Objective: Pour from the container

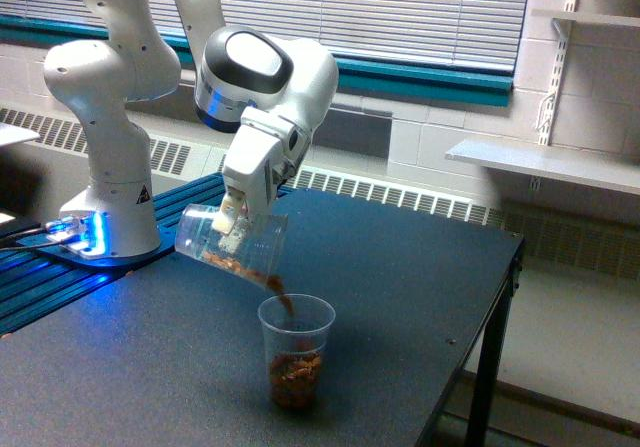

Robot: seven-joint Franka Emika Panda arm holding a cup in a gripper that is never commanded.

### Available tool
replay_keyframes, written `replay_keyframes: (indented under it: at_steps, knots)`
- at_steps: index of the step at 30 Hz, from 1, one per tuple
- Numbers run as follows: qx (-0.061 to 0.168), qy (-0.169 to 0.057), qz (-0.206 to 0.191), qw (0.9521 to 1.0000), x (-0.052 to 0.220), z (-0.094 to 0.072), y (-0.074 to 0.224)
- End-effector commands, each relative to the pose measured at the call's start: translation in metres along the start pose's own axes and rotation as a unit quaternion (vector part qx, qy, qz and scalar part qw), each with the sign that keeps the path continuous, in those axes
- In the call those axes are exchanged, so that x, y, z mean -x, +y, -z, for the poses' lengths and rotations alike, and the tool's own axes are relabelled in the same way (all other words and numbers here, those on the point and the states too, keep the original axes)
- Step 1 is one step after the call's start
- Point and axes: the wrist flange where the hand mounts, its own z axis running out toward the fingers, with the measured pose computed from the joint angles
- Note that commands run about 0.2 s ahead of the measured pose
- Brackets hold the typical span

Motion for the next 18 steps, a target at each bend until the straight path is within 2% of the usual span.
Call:
replay_keyframes:
  at_steps: [1,18]
  knots:
    - [0.004,0.000,0.013,0.9999,-0.0041,0.0050,0.0001]
    - [0.001,-0.008,0.020,0.9998,-0.0051,0.0062,-0.0006]
